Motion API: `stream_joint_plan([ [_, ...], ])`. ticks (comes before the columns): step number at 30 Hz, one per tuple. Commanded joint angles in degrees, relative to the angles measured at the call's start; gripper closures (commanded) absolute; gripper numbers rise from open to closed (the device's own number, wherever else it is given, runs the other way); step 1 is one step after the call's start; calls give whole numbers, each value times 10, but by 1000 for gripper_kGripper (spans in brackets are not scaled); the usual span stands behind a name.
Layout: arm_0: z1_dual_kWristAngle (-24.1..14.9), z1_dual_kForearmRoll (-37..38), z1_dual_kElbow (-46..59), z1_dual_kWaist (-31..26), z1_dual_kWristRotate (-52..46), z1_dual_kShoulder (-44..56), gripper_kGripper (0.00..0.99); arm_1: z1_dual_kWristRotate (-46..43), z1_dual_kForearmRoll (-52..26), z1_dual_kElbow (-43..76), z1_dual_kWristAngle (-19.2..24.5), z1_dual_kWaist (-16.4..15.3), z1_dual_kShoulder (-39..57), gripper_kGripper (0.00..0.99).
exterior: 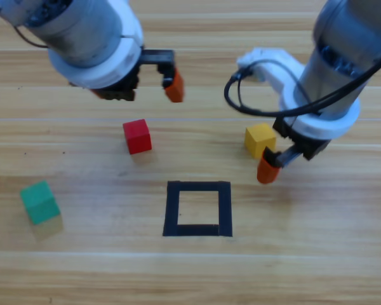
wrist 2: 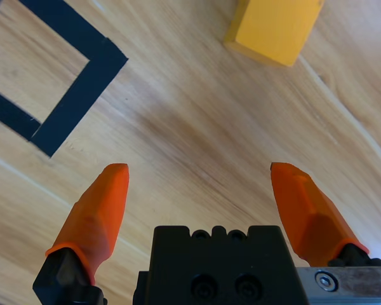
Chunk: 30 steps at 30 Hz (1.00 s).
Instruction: Stack the blocks in the rectangular block: red at the bottom, yellow in the middle, green on top
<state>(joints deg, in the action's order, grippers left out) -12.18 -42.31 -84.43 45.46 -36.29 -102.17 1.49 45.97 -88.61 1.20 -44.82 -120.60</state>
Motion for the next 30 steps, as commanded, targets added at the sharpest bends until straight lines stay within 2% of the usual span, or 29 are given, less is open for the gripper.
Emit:
stream_joint_plan([
  [1,15,-49,-32,-85,-59,-36,0,17,-2,-24,28,21,-57,10],
  [5,19,-118,-114,-108,-92,-95,0,17,-10,-32,43,25,-72,10],
  [9,18,-279,-326,-110,-134,-222,0,15,-9,-66,41,38,-107,8],
  [12,21,-354,-431,-110,-164,-288,0,14,-10,-90,37,52,-132,8],
  [20,59,-355,-429,-131,-216,-324,1,13,-6,-129,19,67,-167,36],
  [30,74,-352,-423,-147,-256,-374,30,13,-2,-154,6,67,-186,106],
])
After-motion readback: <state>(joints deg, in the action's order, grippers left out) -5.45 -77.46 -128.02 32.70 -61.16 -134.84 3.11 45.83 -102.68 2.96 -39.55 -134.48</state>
